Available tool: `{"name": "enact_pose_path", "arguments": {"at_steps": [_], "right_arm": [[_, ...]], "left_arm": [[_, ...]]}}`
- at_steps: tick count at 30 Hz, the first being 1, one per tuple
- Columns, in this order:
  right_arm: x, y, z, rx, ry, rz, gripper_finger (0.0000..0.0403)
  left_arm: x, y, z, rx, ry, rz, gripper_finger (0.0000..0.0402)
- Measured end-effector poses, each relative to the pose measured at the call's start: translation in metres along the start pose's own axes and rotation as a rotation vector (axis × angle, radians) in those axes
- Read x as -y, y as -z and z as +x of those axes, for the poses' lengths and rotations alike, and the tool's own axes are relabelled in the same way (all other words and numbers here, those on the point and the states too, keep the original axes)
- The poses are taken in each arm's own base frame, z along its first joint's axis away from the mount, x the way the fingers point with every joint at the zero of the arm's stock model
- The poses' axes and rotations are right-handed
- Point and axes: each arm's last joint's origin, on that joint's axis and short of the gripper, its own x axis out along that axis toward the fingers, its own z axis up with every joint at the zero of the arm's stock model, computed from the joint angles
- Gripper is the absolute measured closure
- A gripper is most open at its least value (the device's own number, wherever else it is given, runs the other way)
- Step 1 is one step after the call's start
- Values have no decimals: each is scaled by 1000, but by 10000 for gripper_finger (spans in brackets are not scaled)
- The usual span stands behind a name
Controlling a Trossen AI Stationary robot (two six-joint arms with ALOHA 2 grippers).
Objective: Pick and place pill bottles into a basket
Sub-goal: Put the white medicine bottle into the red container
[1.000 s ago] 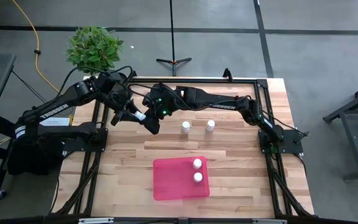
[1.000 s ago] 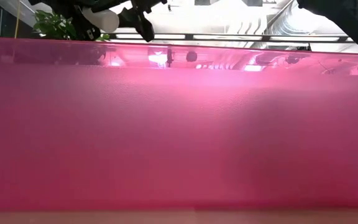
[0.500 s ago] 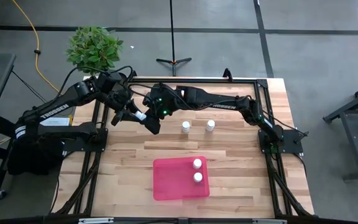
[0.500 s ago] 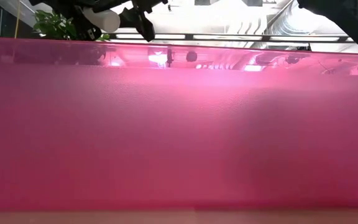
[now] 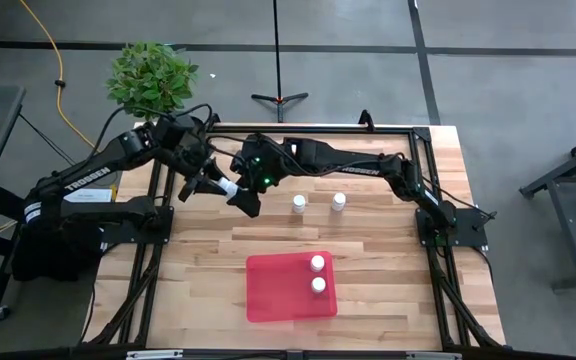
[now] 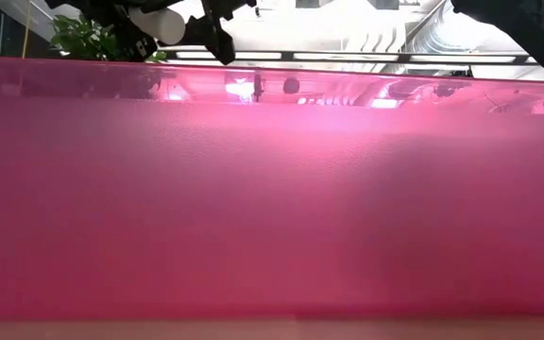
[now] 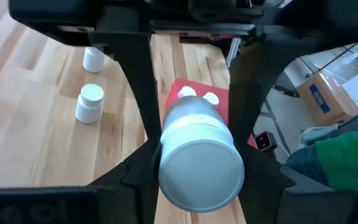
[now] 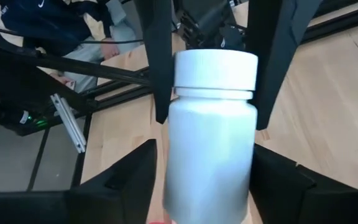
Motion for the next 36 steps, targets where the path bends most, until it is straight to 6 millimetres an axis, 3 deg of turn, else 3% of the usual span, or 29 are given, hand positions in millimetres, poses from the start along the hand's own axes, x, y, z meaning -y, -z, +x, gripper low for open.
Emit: {"name": "enact_pose_path", "arguments": {"at_steps": [10, 15, 24, 31, 36], "right_arm": [[9, 4, -2, -47, 50, -4, 100], [18, 14, -5, -144, 177, 21, 92], [42, 24, -15, -249, 415, 61, 91], [81, 23, -35, -299, 596, 116, 91], [119, 19, -56, -328, 650, 173, 91]], "left_arm": [[0, 0, 0, -4, -3, 1, 204], [7, -10, -8, 8, -37, 54, 204], [37, -33, -43, -7, -177, 153, 204], [55, -36, -62, -63, -214, 131, 204], [57, -34, -62, -103, -204, 81, 204]]}}
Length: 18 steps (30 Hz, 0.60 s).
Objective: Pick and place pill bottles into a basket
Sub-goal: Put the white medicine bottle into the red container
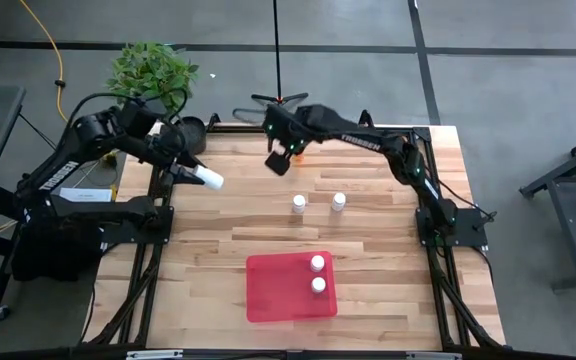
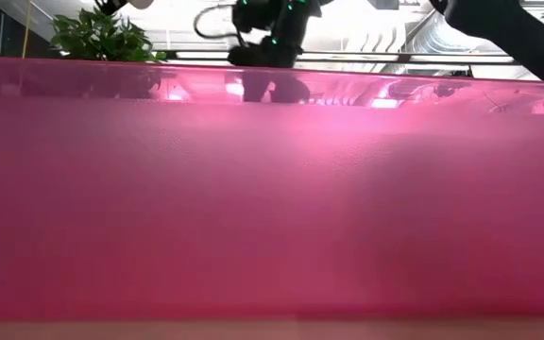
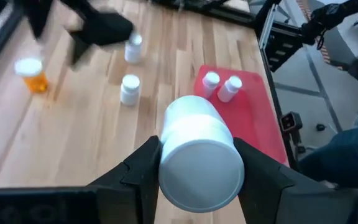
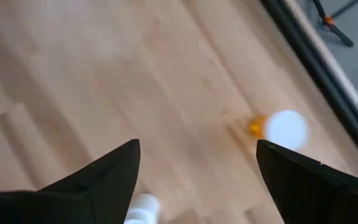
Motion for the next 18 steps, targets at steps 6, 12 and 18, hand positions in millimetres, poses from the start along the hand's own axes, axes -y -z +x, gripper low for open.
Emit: {"name": "enact_pose_path", "arguments": {"at_steps": [6, 12, 18], "right_arm": [[41, -7, 1, -22, -29, 59, 91], [57, -9, -6, -19, -69, 61, 91], [66, -12, -37, 72, -59, 32, 91]], "left_arm": [[3, -4, 18, -95, 9, 13, 204], [12, -9, 47, -228, 19, 41, 204], [23, -12, 74, -330, 22, 51, 204]]}}
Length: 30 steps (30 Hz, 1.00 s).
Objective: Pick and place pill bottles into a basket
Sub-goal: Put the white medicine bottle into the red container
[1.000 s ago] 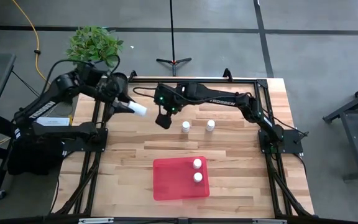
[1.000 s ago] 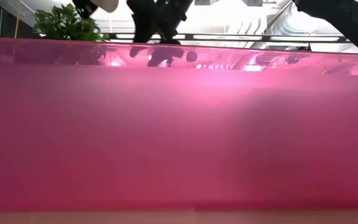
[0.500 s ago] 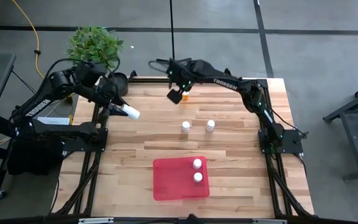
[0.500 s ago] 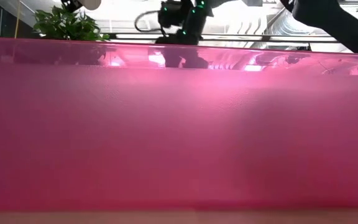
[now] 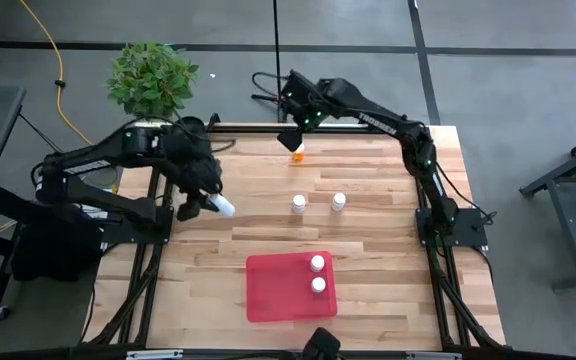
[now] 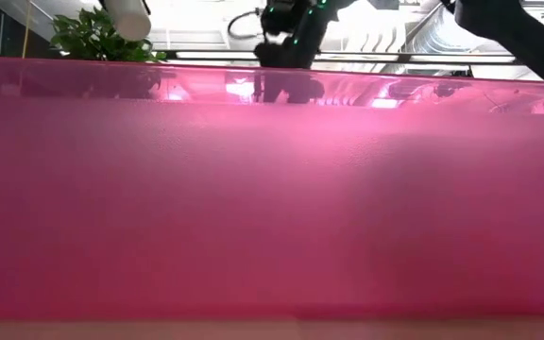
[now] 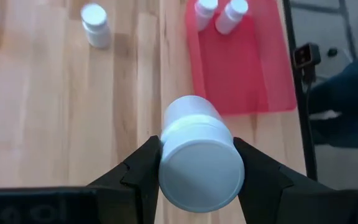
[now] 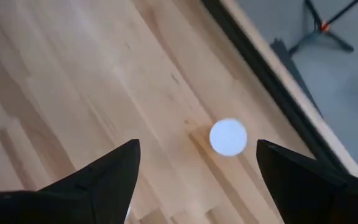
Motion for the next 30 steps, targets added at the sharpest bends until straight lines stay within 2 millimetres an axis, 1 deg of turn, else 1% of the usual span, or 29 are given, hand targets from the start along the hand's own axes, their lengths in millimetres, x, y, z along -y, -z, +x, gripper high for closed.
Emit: {"name": "enact_pose_path", "arguments": {"at_steps": [3, 8, 12, 15, 20, 30], "right_arm": [[7, -4, -27, 87, -2, 7, 91], [19, -5, -79, 239, -1, 29, 91], [23, 0, -112, 315, 9, 38, 91], [24, 5, -136, 367, 28, 40, 91], [23, 13, -165, 434, 27, 22, 91], [21, 30, -205, 512, 18, -7, 91]], "left_arm": [[6, -6, 12, -34, 2, 6, 204], [19, -23, 35, -15, 44, 40, 204], [29, -34, 57, -28, 76, 68, 204], [35, -39, 73, -56, 70, 73, 204], [45, -46, 99, -88, 64, 91, 204], [57, -54, 146, -132, 56, 86, 204]]}}
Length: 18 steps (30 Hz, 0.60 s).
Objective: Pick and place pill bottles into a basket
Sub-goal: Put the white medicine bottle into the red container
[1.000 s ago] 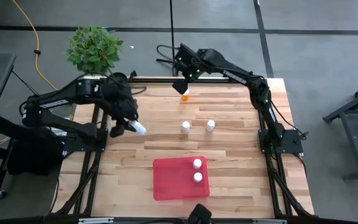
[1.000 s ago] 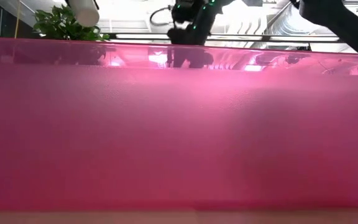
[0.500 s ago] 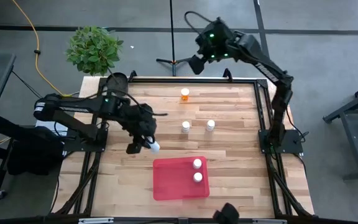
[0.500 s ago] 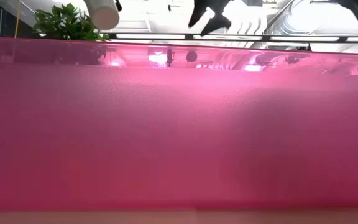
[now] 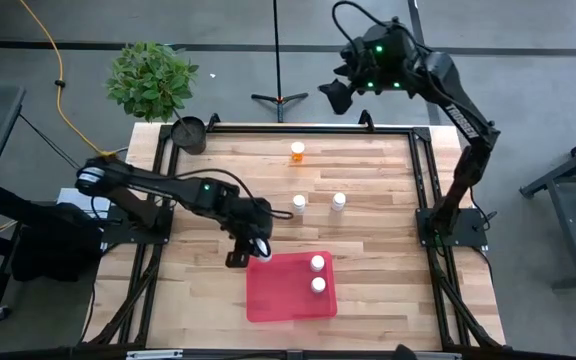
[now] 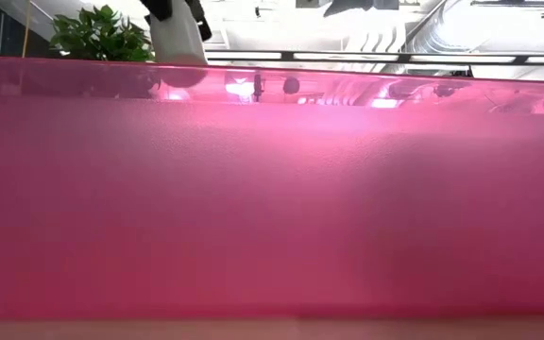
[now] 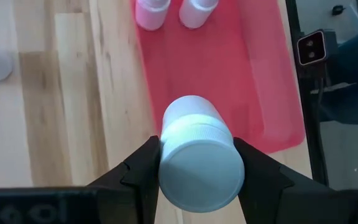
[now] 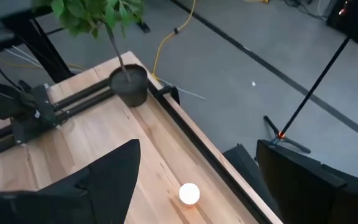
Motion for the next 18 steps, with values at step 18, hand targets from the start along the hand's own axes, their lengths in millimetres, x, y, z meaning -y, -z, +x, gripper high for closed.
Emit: {"name": "enact_pose_path", "arguments": {"at_steps": [18], "right_arm": [[0, 7, -14, -59, -37, -10, 91]], "left_arm": [[13, -22, 55, 77, 8, -15, 204]]}}
